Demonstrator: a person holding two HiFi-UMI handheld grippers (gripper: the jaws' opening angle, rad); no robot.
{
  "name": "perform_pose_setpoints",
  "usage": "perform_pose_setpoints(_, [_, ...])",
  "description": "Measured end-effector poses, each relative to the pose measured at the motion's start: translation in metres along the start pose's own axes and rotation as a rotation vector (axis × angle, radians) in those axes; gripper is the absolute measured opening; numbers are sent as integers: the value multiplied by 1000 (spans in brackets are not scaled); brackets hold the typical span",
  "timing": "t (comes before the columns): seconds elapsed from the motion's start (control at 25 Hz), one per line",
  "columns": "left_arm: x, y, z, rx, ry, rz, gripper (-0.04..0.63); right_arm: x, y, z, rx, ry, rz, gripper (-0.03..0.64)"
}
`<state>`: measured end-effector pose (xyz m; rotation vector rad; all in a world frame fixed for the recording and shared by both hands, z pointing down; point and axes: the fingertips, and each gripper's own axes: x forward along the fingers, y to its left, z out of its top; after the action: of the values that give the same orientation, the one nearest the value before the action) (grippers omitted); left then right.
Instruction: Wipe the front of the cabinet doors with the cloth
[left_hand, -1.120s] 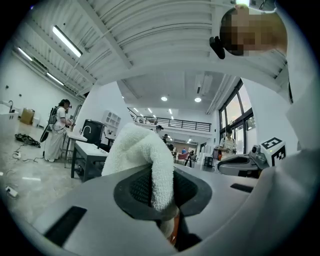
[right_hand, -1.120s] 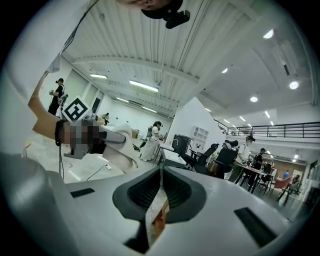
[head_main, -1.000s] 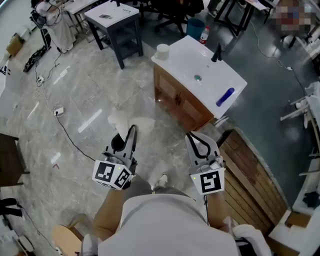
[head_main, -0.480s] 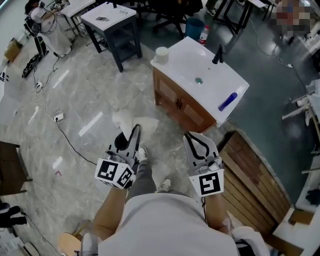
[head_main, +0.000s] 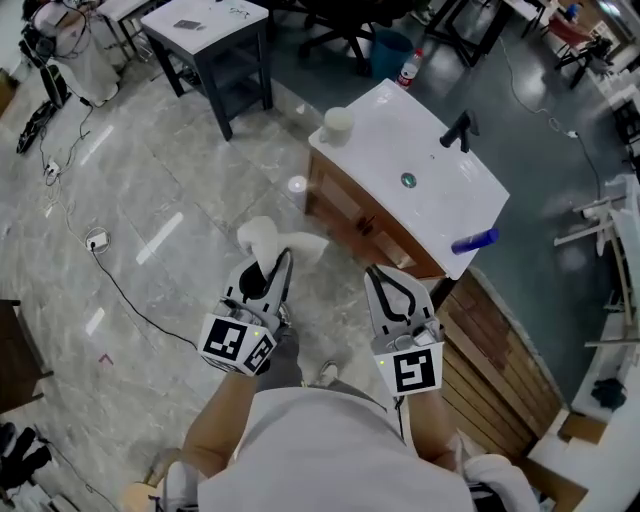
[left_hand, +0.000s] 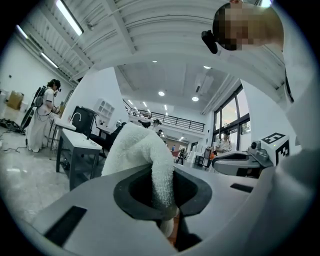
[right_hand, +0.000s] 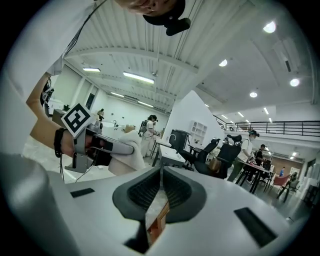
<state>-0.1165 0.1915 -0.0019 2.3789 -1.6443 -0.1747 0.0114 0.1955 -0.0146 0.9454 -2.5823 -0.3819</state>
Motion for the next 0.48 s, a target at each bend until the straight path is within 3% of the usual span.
perform_pose_setpoints(0.24, [36, 67, 10, -36, -3, -25, 58, 70, -7, 14, -23, 50, -4, 44])
perform_pose_setpoints(0.48, [68, 103, 6, -52, 26, -51, 58, 106, -20, 6, -2, 110, -42, 44])
